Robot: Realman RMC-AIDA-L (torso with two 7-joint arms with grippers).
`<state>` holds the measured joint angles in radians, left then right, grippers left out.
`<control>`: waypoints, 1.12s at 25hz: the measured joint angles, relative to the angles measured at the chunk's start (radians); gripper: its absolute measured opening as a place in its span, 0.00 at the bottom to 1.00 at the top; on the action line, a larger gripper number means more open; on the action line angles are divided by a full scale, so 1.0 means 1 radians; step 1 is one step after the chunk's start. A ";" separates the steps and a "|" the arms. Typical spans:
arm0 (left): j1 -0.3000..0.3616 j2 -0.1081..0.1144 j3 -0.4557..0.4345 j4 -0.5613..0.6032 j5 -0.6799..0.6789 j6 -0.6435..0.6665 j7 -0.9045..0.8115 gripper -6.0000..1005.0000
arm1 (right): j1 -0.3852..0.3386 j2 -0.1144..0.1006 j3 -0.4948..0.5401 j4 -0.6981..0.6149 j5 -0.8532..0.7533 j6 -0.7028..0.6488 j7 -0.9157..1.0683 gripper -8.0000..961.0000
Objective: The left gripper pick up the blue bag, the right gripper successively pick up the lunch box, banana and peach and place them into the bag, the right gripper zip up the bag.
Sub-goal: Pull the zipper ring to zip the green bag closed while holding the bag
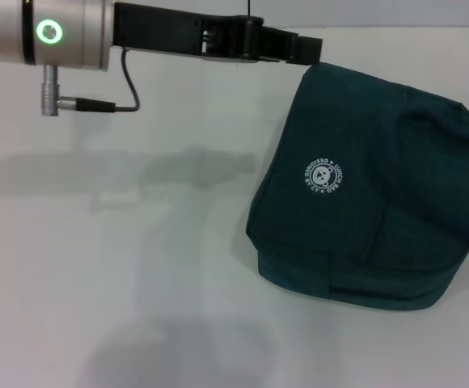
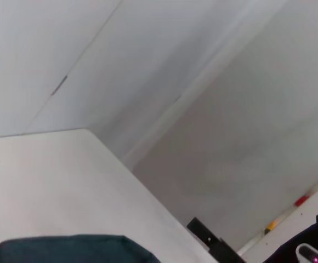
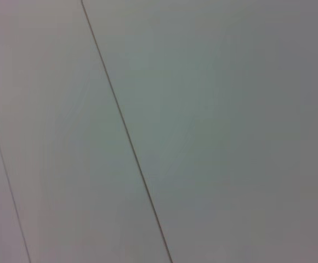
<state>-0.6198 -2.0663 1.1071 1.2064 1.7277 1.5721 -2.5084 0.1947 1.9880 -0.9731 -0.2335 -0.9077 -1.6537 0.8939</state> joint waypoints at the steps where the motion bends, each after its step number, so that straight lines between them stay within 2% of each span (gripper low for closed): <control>1: 0.003 0.000 0.000 0.000 0.007 0.005 0.000 0.12 | 0.001 0.000 0.000 -0.001 -0.002 0.000 0.000 0.82; 6: -0.003 -0.016 0.010 -0.007 0.038 0.038 0.004 0.12 | 0.001 0.000 0.009 -0.007 -0.005 0.005 0.000 0.82; 10: -0.008 -0.019 0.045 -0.013 0.042 0.016 0.017 0.13 | 0.002 0.000 0.010 -0.008 -0.005 0.005 0.000 0.82; 17: -0.023 -0.021 0.167 -0.074 0.043 -0.107 0.061 0.34 | 0.000 0.000 0.010 -0.002 -0.005 0.006 0.000 0.82; 26: -0.104 -0.024 0.205 -0.240 0.033 -0.135 0.070 0.75 | -0.006 0.000 0.010 -0.001 -0.005 0.008 0.000 0.82; 28: -0.106 -0.024 0.212 -0.242 0.033 -0.139 0.072 0.77 | -0.007 0.000 0.010 -0.001 -0.005 0.008 0.000 0.82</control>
<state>-0.7259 -2.0907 1.3189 0.9643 1.7605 1.4335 -2.4364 0.1880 1.9880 -0.9633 -0.2346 -0.9127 -1.6458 0.8943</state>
